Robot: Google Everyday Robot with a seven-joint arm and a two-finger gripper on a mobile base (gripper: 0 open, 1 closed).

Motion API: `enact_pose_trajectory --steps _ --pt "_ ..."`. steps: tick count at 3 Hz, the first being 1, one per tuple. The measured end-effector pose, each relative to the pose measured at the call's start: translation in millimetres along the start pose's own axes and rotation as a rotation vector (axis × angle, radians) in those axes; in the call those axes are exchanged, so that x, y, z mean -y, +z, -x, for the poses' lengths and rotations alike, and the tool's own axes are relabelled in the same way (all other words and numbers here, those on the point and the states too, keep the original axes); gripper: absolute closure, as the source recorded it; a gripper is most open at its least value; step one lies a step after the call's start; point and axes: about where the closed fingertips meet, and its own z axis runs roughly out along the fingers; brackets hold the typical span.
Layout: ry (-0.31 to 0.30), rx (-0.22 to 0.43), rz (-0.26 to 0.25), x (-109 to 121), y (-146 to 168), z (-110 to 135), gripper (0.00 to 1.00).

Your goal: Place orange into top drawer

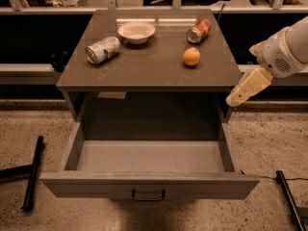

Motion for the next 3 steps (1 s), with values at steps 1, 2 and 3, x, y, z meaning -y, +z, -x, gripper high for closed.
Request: enact_pose_trajectory --steps 1,2,3 --pt "0.000 0.000 0.000 0.1 0.5 -0.1 0.00" --pt "0.000 0.017 -0.005 4.5 5.0 4.1 0.00" --pt "0.000 0.069 -0.019 37.6 35.6 23.5 0.00"
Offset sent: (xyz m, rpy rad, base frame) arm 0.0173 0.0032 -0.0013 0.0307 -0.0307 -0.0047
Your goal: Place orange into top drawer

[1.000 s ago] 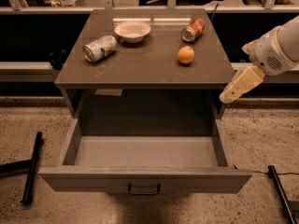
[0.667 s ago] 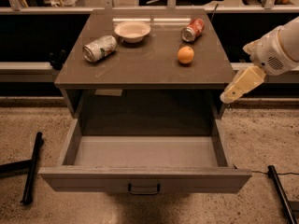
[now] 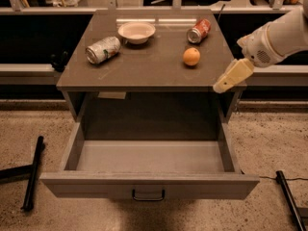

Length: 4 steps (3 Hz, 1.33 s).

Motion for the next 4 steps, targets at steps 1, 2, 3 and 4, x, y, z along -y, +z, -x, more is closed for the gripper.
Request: enact_pose_trajectory --steps 1,2,3,4 --pt "0.005 0.032 -0.003 20.1 22.2 11.5 0.00" --pt "0.032 0.058 -0.005 37.4 46.3 17.6 0.00" --pt "0.060 0.097 -0.011 48.4 62.8 24.4 0.00" --pt "0.087 0.146 -0.011 58.1 77.4 31.9 0.00"
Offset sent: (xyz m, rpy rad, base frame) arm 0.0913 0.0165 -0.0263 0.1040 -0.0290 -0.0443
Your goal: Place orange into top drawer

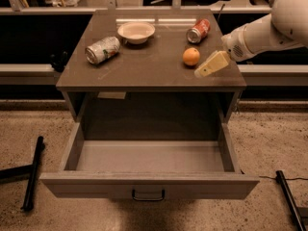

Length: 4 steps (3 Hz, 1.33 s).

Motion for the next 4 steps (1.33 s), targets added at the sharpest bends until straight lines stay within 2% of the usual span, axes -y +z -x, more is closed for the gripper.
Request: enact_pose_trajectory --steps 2,4 --pt "0.032 0.074 0.035 6.7 24.5 11.7 0.00" --pt "0.035 0.109 0.080 3.9 43.9 22.1 0.00"
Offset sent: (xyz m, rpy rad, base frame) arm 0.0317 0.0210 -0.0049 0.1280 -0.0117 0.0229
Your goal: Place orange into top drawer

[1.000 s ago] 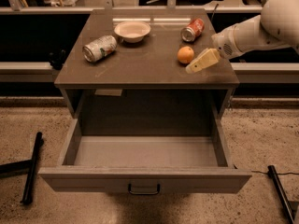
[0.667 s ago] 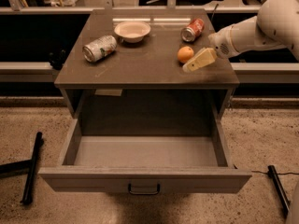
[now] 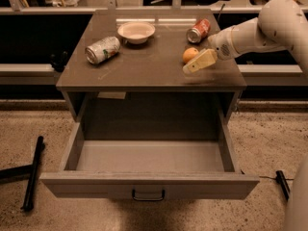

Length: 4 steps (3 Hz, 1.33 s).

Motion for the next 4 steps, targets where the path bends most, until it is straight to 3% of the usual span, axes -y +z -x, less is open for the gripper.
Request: enact_pose_trajectory --steps 2,3,4 --pt "-0.001 0.009 0.032 -5.2 12.7 3.1 0.05" --pt "-0.004 0.011 0.042 -8.6 16.4 4.0 0.19" --pt "-0.008 0.020 0.058 -16.6 18.4 6.8 0.50"
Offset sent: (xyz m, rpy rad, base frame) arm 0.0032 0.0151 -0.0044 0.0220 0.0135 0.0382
